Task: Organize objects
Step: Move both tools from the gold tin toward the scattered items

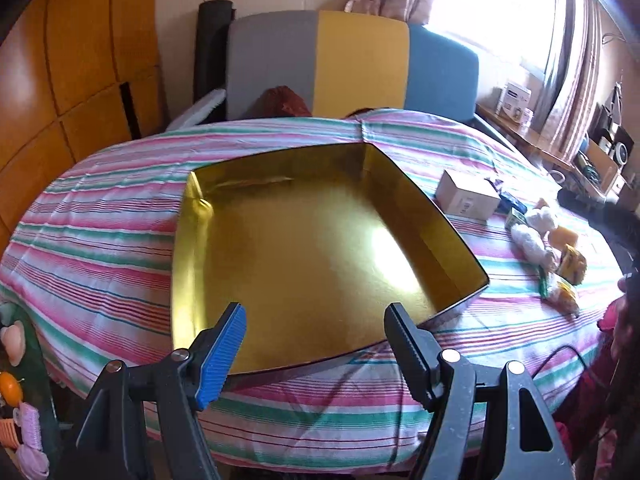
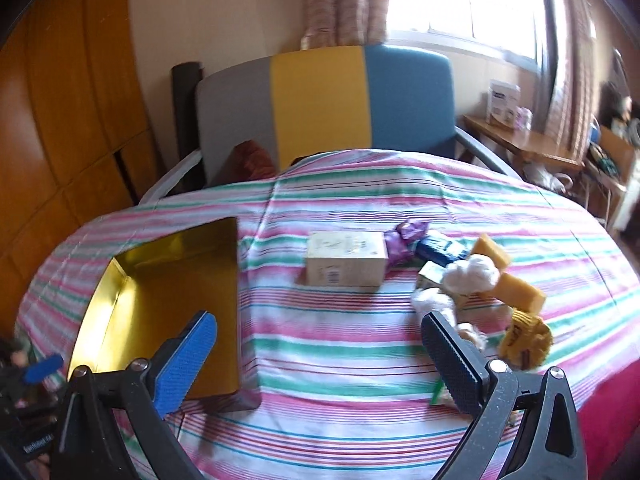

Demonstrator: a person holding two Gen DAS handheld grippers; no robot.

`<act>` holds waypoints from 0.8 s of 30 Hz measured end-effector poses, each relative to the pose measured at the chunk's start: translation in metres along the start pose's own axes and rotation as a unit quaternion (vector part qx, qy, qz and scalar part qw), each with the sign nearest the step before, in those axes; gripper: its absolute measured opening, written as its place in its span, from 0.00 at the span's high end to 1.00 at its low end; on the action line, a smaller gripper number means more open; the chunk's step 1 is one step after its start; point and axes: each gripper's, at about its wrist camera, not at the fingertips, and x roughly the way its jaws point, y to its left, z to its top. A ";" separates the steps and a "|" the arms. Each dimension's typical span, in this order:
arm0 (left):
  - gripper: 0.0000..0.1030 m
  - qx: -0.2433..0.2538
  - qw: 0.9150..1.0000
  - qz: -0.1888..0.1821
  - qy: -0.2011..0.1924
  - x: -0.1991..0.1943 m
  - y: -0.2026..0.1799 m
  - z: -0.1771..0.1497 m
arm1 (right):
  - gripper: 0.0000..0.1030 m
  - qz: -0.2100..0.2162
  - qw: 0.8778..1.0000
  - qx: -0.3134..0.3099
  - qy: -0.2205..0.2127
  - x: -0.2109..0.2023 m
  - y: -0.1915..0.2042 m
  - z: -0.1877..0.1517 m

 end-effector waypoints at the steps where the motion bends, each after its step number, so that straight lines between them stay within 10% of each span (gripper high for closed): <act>1: 0.30 0.004 1.000 -0.005 0.006 0.002 -0.003 0.001 | 0.00 -0.004 1.000 0.008 -0.002 -0.001 -0.008 0.003; 14: 0.30 0.104 0.988 -0.109 0.036 0.014 -0.053 0.035 | 0.00 -0.062 0.990 0.129 -0.004 -0.003 -0.134 0.022; 24: 0.23 0.338 0.935 -0.105 -0.004 0.052 -0.155 0.100 | 0.00 0.006 0.980 0.197 0.000 0.024 -0.182 0.004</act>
